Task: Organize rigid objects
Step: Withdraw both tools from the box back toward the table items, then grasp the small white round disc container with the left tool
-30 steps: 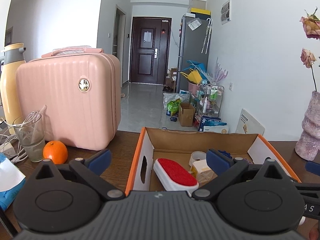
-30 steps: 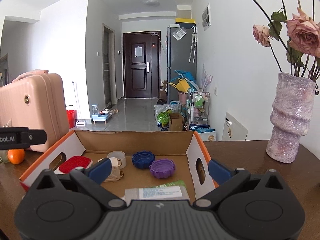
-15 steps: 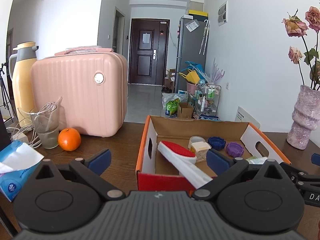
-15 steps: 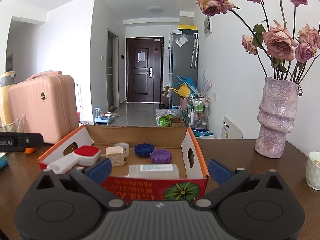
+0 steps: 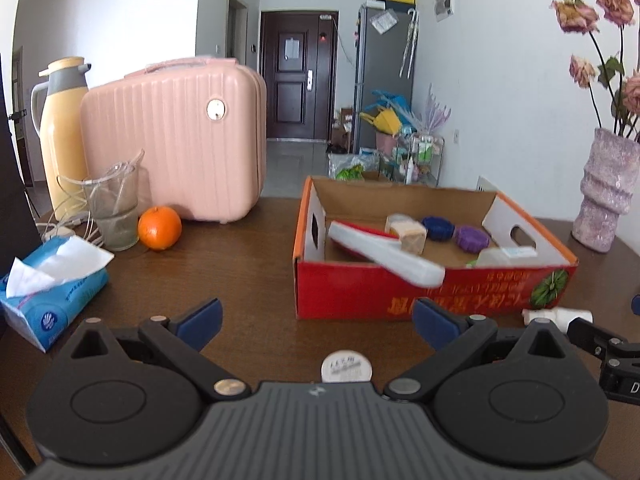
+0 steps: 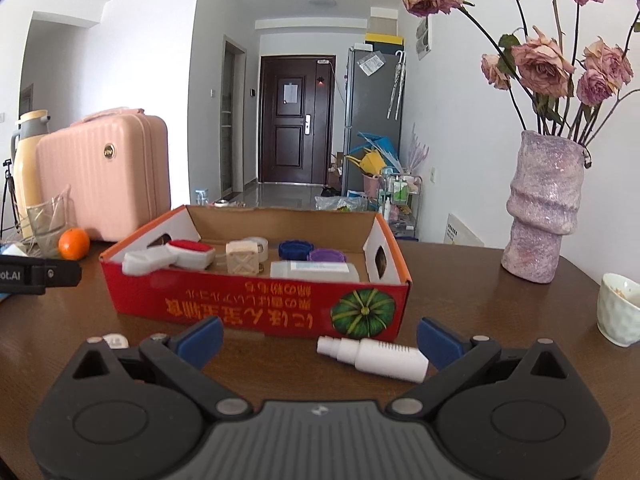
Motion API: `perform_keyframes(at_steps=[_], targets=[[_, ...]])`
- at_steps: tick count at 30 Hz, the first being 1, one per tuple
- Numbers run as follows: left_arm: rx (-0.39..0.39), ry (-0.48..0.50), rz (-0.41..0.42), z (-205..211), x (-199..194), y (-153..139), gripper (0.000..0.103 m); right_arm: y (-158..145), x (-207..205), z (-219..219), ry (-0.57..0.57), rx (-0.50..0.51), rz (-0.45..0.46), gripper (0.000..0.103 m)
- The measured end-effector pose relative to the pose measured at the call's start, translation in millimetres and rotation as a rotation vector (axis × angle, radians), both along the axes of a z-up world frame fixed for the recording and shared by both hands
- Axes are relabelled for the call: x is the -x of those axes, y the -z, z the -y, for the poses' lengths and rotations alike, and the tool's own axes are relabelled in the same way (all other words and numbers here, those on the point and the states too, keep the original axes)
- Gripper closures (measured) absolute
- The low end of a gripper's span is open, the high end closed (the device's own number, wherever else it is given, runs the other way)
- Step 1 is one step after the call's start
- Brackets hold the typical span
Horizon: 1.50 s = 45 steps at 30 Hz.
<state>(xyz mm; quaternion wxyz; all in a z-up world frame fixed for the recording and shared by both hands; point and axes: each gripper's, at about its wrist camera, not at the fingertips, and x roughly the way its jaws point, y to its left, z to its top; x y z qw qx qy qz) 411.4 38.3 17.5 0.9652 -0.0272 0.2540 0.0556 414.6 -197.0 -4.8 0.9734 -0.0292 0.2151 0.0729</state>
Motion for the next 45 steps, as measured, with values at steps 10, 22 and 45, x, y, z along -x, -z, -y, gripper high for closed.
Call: perform_keyframes(at_steps=[10,22,45], targets=[[-0.022,0.03,-0.119,7.8,4.4,29.8,0.0,15.9,19.5,21.2,0.055,-0.007,-0.053,0.0],[-0.034,-0.002,-0.19,8.9,-34.6,59.1,0.0,22.2,12.4,26.4,0.087,-0.027,-0.075,0.0],[0.002,0.101,-0.051,20.5,-11.1,27.3,0.063,29.2,1.2,34.4,0.145,-0.048,-0.088,0.0]])
